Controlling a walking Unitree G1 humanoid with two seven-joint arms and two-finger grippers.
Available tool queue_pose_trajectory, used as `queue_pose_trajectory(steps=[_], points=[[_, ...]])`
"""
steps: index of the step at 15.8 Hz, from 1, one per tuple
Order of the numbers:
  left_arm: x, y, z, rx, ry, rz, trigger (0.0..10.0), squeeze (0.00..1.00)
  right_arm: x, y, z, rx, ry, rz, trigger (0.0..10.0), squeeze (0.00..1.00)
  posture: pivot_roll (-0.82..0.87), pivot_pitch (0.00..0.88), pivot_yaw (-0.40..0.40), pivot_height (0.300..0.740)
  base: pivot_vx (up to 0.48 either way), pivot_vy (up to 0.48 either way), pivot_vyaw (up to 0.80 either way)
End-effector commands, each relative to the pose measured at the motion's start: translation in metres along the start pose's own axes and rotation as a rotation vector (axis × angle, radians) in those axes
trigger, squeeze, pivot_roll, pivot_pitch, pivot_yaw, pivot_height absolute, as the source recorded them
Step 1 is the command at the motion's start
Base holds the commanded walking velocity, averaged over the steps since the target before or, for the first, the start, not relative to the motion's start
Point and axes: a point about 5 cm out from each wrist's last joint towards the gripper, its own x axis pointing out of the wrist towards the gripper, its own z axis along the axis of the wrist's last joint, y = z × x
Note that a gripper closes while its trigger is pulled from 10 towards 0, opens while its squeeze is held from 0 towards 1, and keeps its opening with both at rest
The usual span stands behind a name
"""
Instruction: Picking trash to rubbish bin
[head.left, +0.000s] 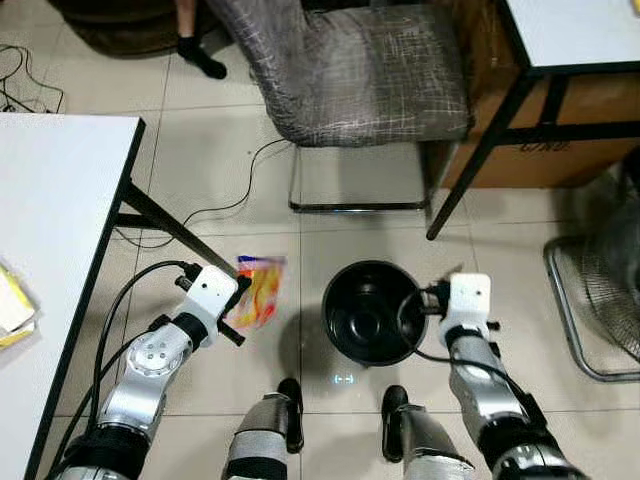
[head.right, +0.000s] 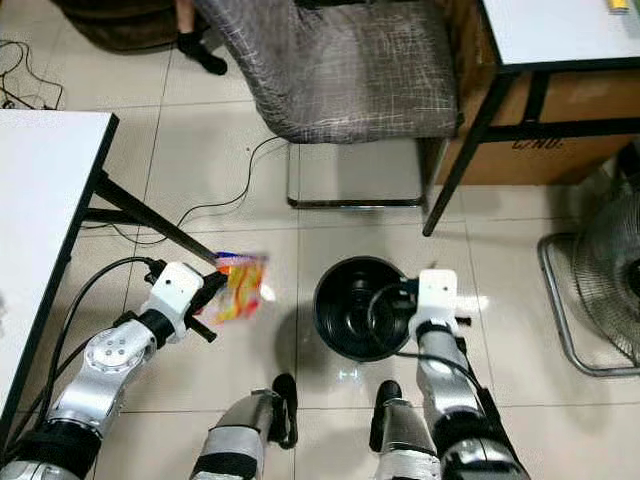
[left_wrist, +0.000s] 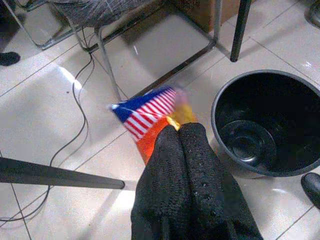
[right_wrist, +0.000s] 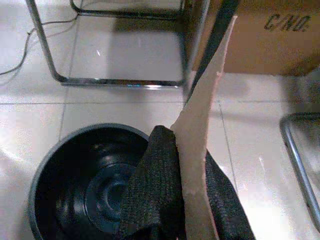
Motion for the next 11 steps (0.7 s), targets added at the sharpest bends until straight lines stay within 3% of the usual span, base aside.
queue_pose_trajectory(steps=[1, 11], points=[[-0.008, -0.001, -0.009, -0.013, 0.042, -0.005, 10.0, 0.0, -0.003, 0.008, -0.008, -0.009, 0.034, 0.041, 10.0, 0.0, 0.37, 0.411, 0.095, 0.74, 0.0, 0.0, 0.0], [-0.011, -0.01, -0.011, -0.023, 0.077, -0.05, 10.0, 0.0, 0.001, 0.03, -0.004, 0.016, 0.033, 0.11, 10.0, 0.0, 0.37, 0.411, 0.093, 0.74, 0.0, 0.0, 0.0]])
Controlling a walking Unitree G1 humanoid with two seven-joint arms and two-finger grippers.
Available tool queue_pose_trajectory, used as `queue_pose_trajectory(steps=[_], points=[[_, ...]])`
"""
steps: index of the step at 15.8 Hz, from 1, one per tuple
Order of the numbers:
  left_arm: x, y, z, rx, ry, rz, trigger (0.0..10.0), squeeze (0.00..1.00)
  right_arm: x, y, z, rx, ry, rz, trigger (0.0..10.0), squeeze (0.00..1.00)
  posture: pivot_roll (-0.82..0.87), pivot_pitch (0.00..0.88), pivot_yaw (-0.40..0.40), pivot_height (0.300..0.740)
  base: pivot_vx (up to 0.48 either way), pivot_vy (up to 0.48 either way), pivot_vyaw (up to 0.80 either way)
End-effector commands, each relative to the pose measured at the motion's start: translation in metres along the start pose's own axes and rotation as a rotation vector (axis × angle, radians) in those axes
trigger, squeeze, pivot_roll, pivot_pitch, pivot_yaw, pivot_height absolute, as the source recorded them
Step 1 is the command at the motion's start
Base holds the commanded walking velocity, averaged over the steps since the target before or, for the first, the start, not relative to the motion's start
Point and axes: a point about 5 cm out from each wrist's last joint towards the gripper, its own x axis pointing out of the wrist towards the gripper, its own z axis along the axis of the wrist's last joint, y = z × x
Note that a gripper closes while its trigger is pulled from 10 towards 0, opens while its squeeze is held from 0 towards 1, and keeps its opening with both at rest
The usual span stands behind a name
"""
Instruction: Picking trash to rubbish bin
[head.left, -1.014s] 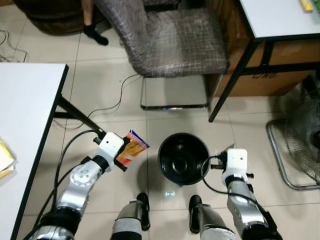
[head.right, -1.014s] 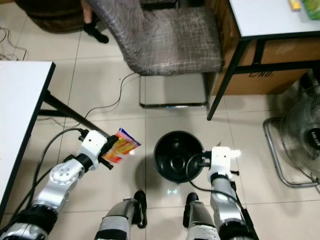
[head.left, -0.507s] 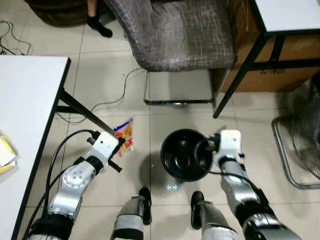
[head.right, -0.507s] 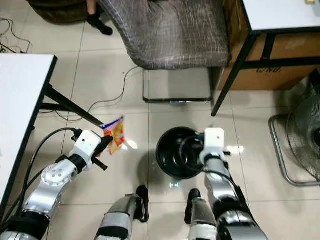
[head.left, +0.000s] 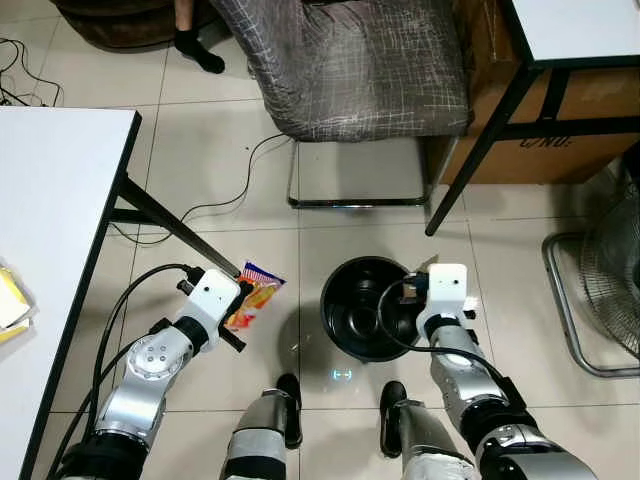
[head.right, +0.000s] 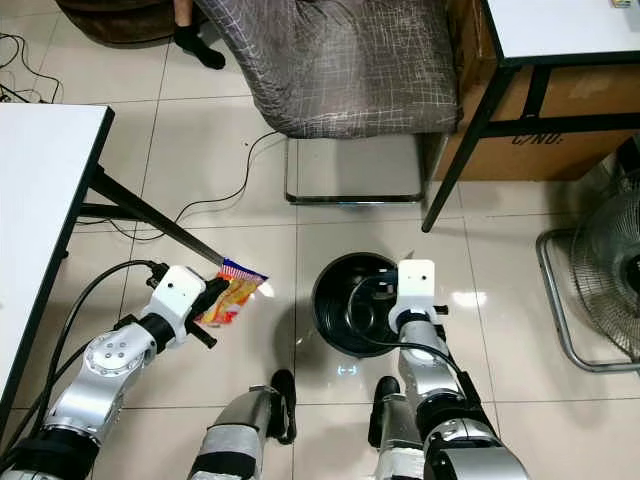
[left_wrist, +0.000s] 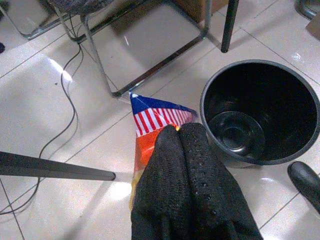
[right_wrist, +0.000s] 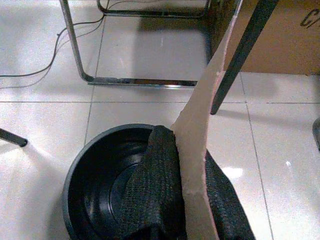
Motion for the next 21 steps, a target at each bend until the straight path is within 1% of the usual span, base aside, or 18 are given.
queue_pose_trajectory(steps=[1, 5, 6, 7, 14, 17, 18, 20, 21], points=[[-0.008, -0.005, -0.013, -0.014, 0.049, -0.02, 10.0, 0.0, -0.003, 0.007, -0.006, 0.007, 0.019, 0.028, 10.0, 0.0, 0.37, 0.414, 0.094, 0.74, 0.0, 0.0, 0.0], [-0.009, -0.006, -0.013, -0.012, 0.053, -0.024, 10.0, 0.0, -0.001, 0.01, -0.002, 0.02, 0.009, 0.038, 10.0, 0.0, 0.37, 0.412, 0.097, 0.74, 0.0, 0.0, 0.0], [-0.009, -0.006, -0.013, -0.011, 0.054, -0.026, 10.0, 0.0, -0.001, 0.011, -0.003, 0.026, 0.01, 0.043, 10.0, 0.59, 0.37, 0.412, 0.097, 0.74, 0.0, 0.0, 0.0], [-0.009, -0.006, -0.014, -0.011, 0.056, -0.027, 10.0, 0.0, -0.001, 0.011, -0.004, 0.028, 0.01, 0.045, 10.0, 1.0, 0.37, 0.412, 0.097, 0.74, 0.0, 0.0, 0.0], [-0.007, -0.008, -0.014, -0.007, 0.06, -0.037, 10.0, 0.0, -0.005, 0.01, -0.008, 0.032, 0.015, 0.053, 10.0, 1.0, 0.37, 0.412, 0.098, 0.74, 0.0, 0.0, 0.0], [-0.006, -0.009, -0.014, -0.007, 0.062, -0.042, 10.0, 0.0, -0.005, 0.008, -0.009, 0.02, 0.017, 0.052, 10.0, 1.0, 0.36, 0.408, 0.096, 0.74, 0.0, 0.0, 0.0], [-0.005, -0.012, -0.015, -0.011, 0.062, -0.05, 10.0, 0.0, -0.007, 0.005, -0.013, 0.003, 0.028, 0.042, 10.0, 1.0, 0.34, 0.399, 0.089, 0.74, 0.0, 0.0, 0.0], [0.0, -0.02, -0.015, -0.025, 0.062, -0.073, 10.0, 0.0, -0.016, -0.002, -0.028, -0.025, 0.073, -0.003, 10.0, 1.0, 0.32, 0.387, 0.081, 0.74, 0.0, 0.0, 0.0], [0.003, -0.026, -0.014, -0.034, 0.06, -0.097, 10.0, 0.0, -0.023, -0.004, -0.037, -0.025, 0.092, -0.024, 10.0, 1.0, 0.3, 0.376, 0.076, 0.74, 0.0, 0.0, 0.0]])
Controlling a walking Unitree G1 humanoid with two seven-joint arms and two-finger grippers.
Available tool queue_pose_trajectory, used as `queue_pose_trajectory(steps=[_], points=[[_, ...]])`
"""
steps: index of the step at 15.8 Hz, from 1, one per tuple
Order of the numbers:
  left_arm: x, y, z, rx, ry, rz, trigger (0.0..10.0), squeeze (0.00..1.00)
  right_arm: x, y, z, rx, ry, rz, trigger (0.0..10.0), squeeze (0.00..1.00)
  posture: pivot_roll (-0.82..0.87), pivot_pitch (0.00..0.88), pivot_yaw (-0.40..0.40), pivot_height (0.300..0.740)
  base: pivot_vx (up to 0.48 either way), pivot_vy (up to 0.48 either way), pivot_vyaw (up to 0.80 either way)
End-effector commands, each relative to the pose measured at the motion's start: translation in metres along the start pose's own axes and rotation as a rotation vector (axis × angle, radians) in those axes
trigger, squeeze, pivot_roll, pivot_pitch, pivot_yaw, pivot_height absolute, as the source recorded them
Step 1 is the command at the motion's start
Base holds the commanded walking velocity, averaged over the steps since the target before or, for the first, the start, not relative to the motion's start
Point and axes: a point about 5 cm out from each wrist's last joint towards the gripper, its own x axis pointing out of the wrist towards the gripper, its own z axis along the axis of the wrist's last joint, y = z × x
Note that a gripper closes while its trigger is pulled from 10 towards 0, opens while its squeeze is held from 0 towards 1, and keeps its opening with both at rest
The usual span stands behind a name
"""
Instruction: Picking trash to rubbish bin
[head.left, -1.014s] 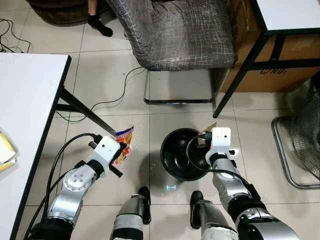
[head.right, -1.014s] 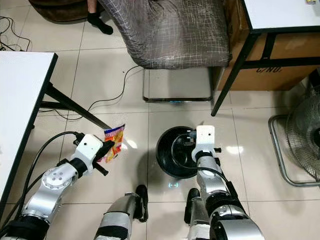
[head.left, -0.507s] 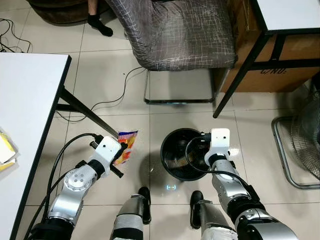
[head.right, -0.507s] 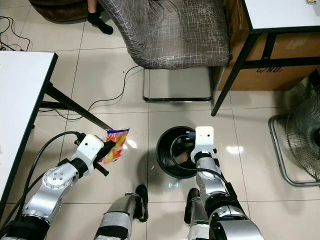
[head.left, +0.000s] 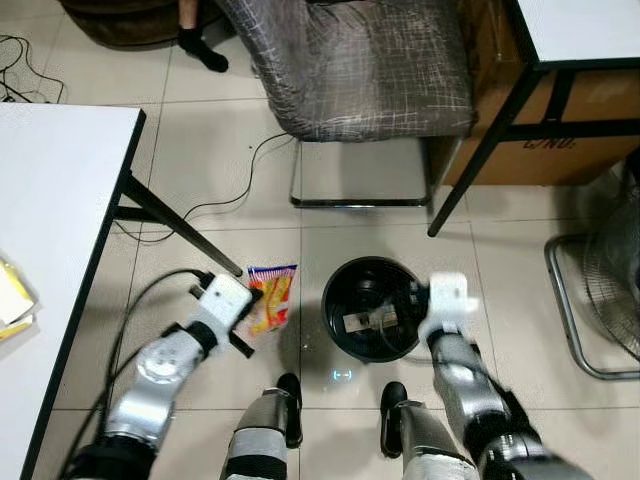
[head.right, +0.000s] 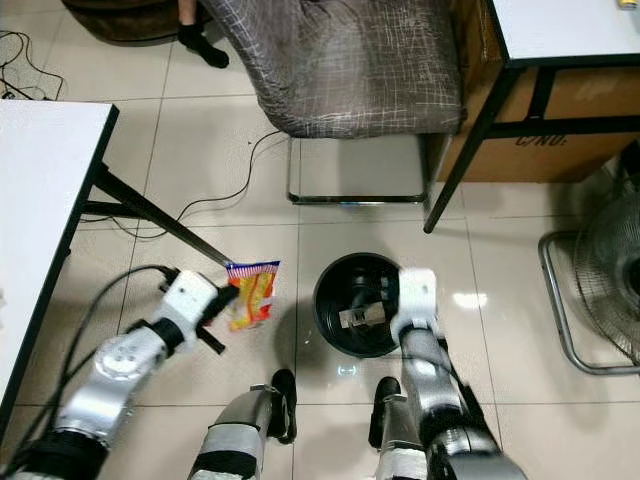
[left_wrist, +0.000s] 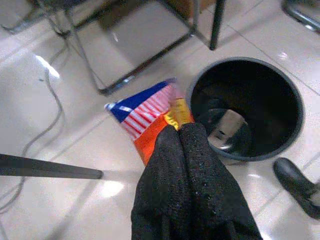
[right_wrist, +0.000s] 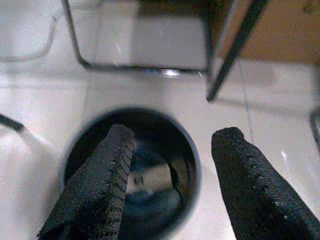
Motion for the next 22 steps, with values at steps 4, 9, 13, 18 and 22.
queue_pose_trajectory(steps=[4, 9, 13, 18, 22], points=[[0.015, -0.039, -0.009, -0.061, 0.046, -0.182, 10.0, 0.0, -0.041, 0.001, -0.045, 0.028, 0.068, -0.059, 10.0, 1.0, 0.21, 0.343, 0.064, 0.74, 0.0, 0.0, 0.0], [0.034, -0.072, -0.006, -0.057, 0.051, -0.344, 10.0, 0.0, -0.089, 0.005, -0.06, 0.103, 0.091, -0.152, 10.0, 1.0, 0.14, 0.322, 0.054, 0.74, 0.0, 0.0, 0.0], [0.042, -0.092, -0.007, -0.048, 0.066, -0.429, 10.0, 0.0, -0.117, -0.002, -0.059, 0.169, 0.143, -0.266, 10.0, 1.0, -0.01, 0.318, 0.064, 0.74, 0.0, 0.0, 0.0], [0.047, -0.099, -0.012, -0.001, 0.091, -0.43, 10.0, 0.0, -0.143, 0.005, -0.046, 0.23, 0.17, -0.298, 10.0, 1.0, -0.05, 0.333, 0.08, 0.74, 0.0, 0.0, 0.0], [0.049, -0.098, -0.015, 0.025, 0.108, -0.404, 10.0, 0.0, -0.151, 0.008, -0.031, 0.344, 0.185, -0.305, 10.0, 1.0, -0.07, 0.356, 0.096, 0.74, 0.0, 0.0, 0.0]])
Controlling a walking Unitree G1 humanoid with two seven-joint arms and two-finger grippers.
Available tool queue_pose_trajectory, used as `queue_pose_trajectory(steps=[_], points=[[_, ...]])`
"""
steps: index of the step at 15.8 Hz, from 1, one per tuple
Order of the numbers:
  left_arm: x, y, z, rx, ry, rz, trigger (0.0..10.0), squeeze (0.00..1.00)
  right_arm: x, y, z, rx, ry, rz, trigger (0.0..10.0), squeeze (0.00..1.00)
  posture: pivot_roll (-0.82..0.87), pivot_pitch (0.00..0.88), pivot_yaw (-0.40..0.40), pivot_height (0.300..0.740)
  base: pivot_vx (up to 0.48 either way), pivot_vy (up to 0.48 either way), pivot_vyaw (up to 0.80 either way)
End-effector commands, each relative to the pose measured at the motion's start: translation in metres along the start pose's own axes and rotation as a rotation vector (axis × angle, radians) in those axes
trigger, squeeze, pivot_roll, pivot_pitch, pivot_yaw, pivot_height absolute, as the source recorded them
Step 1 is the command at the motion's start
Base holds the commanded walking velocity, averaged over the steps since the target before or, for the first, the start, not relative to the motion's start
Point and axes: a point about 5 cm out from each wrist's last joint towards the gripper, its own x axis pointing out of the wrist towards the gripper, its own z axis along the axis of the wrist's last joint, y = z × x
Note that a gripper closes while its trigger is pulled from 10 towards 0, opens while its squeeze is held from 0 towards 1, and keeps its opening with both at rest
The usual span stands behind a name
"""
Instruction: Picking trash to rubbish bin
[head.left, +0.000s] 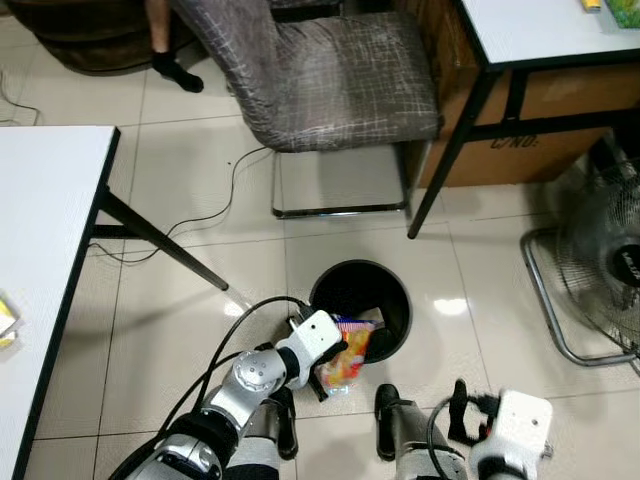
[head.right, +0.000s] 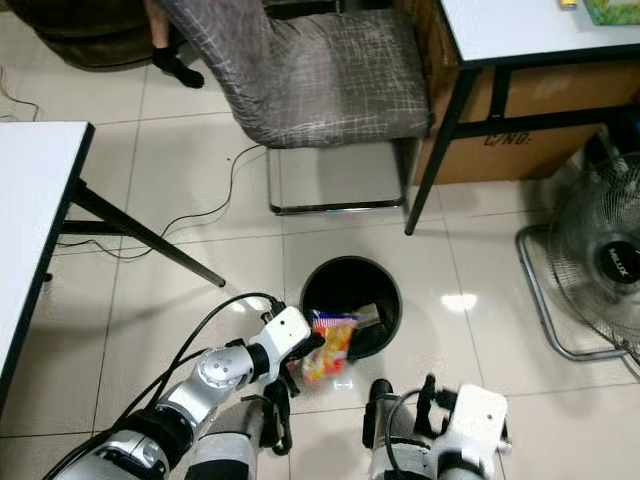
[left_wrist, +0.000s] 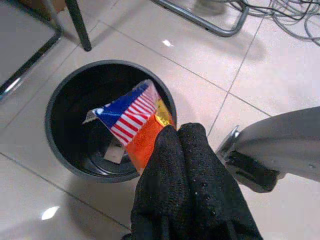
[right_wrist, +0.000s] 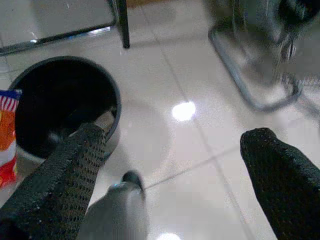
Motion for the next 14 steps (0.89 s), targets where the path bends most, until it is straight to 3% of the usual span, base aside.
queue_pose_trajectory(steps=[1, 3, 11, 14], points=[[-0.002, -0.008, -0.012, -0.009, 0.042, -0.019, 10.0, 0.0, -0.007, 0.021, -0.003, 0.139, 0.057, 0.003, 10.0, 1.0, -0.07, 0.356, 0.096, 0.74, 0.0, 0.0, 0.0], [0.002, -0.015, -0.012, 0.005, 0.043, -0.043, 10.0, 0.0, -0.017, 0.027, 0.005, 0.198, 0.065, 0.04, 10.0, 1.0, -0.08, 0.362, 0.099, 0.74, 0.0, 0.0, 0.0], [0.014, -0.037, -0.008, 0.017, 0.022, -0.094, 10.0, 0.0, -0.031, 0.041, 0.015, 0.236, 0.088, 0.145, 10.0, 1.0, -0.09, 0.383, 0.1, 0.74, 0.0, 0.0, 0.0], [0.015, -0.029, -0.003, -0.021, 0.003, -0.043, 10.0, 0.0, -0.033, 0.046, 0.016, 0.221, 0.086, 0.176, 10.0, 1.0, -0.09, 0.38, 0.097, 0.74, 0.0, 0.0, 0.0]])
